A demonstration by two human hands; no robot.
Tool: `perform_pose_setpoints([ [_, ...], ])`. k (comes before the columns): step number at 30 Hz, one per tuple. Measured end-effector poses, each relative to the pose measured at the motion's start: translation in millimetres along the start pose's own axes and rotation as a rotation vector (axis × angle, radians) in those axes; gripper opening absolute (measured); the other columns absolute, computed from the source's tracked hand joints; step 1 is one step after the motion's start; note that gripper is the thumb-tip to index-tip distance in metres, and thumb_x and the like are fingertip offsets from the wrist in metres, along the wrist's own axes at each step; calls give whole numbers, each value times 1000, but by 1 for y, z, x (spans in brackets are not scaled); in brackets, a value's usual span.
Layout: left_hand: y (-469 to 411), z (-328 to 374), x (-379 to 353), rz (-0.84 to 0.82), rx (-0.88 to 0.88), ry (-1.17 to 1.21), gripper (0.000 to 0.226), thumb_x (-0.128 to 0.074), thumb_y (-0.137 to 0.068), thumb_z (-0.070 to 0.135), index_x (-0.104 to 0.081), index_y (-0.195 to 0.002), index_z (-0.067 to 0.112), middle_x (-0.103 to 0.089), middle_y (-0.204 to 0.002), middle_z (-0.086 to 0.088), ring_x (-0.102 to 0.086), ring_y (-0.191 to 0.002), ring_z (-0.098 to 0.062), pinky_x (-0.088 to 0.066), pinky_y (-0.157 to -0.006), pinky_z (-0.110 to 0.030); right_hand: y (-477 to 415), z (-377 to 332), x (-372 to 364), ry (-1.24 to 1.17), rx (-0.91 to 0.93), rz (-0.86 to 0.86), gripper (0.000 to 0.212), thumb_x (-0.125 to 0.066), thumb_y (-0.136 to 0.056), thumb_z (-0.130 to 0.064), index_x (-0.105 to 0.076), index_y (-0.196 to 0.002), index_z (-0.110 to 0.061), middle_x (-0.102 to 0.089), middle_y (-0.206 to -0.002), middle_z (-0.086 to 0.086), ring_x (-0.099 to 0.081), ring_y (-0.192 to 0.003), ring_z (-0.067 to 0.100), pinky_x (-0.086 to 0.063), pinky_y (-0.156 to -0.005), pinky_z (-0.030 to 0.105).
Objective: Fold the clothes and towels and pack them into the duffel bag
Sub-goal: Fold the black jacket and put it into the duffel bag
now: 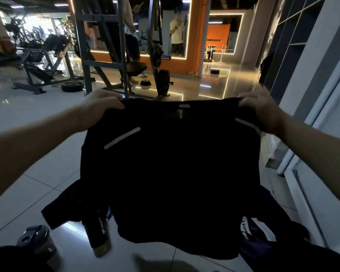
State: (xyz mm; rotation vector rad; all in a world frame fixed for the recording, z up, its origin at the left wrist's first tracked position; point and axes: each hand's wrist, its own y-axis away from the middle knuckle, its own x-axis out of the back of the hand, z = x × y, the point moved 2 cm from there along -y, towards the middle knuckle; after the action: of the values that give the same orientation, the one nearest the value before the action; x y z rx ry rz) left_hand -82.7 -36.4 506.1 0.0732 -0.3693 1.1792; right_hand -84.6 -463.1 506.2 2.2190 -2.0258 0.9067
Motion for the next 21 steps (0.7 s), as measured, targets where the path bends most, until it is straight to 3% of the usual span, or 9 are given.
perform_pose_setpoints([
  [3, -21, -11, 19, 8, 158, 60, 50, -67, -72, 30, -64, -116, 6, -62, -87, -8, -59, -72, -18, -51, -61, -26, -25, 6, 7, -152, -197, -74, 22, -61, -85, -28, -70, -101, -15, -65, -98, 9, -60, -96, 24, -45, -89, 37],
  [5, -35, -28, 20, -5, 188, -55, 59, -78, -65, 46, -68, -110, 10, -63, -84, -5, -60, -71, -16, -50, -63, -26, -40, 21, -7, -125, -310, -80, 15, -60, -94, -20, -70, -102, -13, -63, -91, 7, -59, -94, 24, -44, -89, 36],
  [7, -53, -60, 14, 28, 210, -296, 44, -77, -72, 49, -71, -97, 13, -65, -83, -4, -62, -72, -14, -49, -63, -26, -54, 50, -32, -15, -348, -49, 12, -59, -98, -16, -70, -102, -11, -65, -88, 3, -61, -88, 21, -49, -77, 25],
  [9, -73, -104, 2, 92, 198, -560, 20, -63, -94, 31, -69, -94, 12, -65, -86, -8, -61, -79, -19, -44, -65, -29, -71, 94, -57, 167, -311, -47, 7, -66, -96, -19, -72, -96, -16, -68, -86, -1, -65, -84, 18, -53, -64, 17],
  [11, -88, -157, -10, 127, 183, -707, 15, -59, -95, 23, -66, -92, 9, -64, -87, -10, -61, -84, -24, -41, -67, -29, -83, 148, -80, 364, -304, -109, 8, -68, -95, -26, -73, -88, -25, -72, -86, -4, -66, -81, 14, -52, -69, 20],
  [14, -109, -236, -22, 142, 250, -769, 6, -61, -92, 22, -61, -88, 17, -65, -92, -10, -63, -91, -30, -49, -79, -34, -93, 219, -111, 512, -315, -195, 17, -64, -97, -23, -77, -93, -12, -71, -88, 3, -64, -85, 20, -44, -68, 26],
  [16, -124, -283, -30, 146, 315, -788, 6, -59, -93, 26, -62, -93, 21, -67, -100, -9, -63, -95, -30, -51, -87, -40, -98, 263, -131, 585, -314, -224, 21, -63, -97, -23, -77, -98, -7, -72, -90, 7, -64, -87, 22, -46, -73, 30],
  [18, -140, -324, -37, 140, 327, -809, 14, -57, -95, 29, -65, -101, 19, -68, -107, -11, -63, -98, -31, -51, -87, -41, -105, 302, -149, 619, -337, -238, 22, -62, -97, -25, -77, -102, -9, -74, -96, 9, -66, -92, 26, -50, -82, 35],
  [21, -165, -377, -45, 99, 304, -826, 21, -53, -99, 25, -68, -106, 13, -67, -108, -9, -60, -98, -27, -44, -80, -36, -117, 359, -171, 637, -369, -247, 24, -62, -97, -28, -76, -102, -10, -74, -101, 10, -65, -91, 26, -47, -76, 33],
])
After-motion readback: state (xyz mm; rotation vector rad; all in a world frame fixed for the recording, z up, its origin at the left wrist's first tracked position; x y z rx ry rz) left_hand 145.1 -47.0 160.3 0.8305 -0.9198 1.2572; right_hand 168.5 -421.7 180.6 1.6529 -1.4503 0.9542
